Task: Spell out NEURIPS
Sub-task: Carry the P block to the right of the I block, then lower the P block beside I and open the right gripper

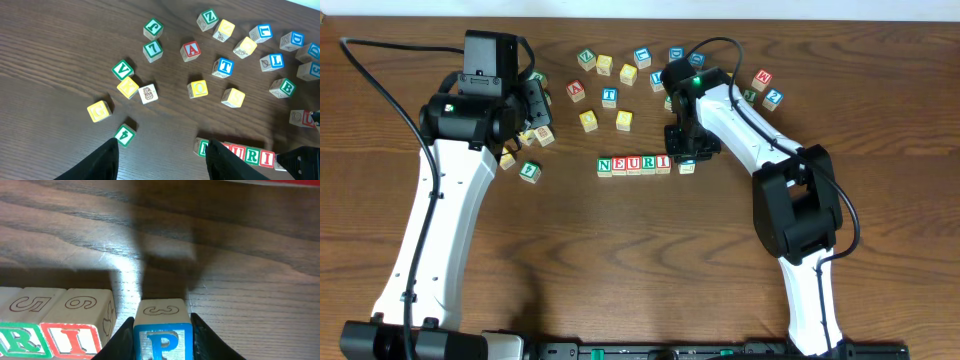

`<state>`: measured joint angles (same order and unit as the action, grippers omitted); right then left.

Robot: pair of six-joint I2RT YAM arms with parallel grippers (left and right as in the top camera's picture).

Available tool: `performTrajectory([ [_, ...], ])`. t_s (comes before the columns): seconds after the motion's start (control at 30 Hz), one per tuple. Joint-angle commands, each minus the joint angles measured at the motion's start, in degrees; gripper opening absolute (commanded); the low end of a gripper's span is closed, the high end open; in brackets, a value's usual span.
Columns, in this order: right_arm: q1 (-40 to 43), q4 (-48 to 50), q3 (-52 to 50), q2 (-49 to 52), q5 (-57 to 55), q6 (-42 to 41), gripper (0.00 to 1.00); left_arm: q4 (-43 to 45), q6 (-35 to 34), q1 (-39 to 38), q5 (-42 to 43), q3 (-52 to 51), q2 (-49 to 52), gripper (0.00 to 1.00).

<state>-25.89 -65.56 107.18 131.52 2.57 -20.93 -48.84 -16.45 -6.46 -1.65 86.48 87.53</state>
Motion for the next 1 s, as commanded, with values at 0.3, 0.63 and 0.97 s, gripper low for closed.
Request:
performTrajectory([
  [0.3, -1.16, -0.42, 1.75, 0.26, 0.83, -1.09, 0.35, 0.04, 0.59, 0.28, -0.13, 0.31, -0.70, 0.55],
  [0.63, -0.76, -3.89, 7.61, -0.28, 0.83, -0.39, 0.35, 0.07, 0.57, 0.28, -0.13, 0.31, -0.70, 0.55],
  [0.97, 1.14, -10.32, 9.62, -1.46, -0.42, 1.99, 0.27, 0.07, 0.59, 0.28, -0.13, 0.31, -0.70, 0.55],
])
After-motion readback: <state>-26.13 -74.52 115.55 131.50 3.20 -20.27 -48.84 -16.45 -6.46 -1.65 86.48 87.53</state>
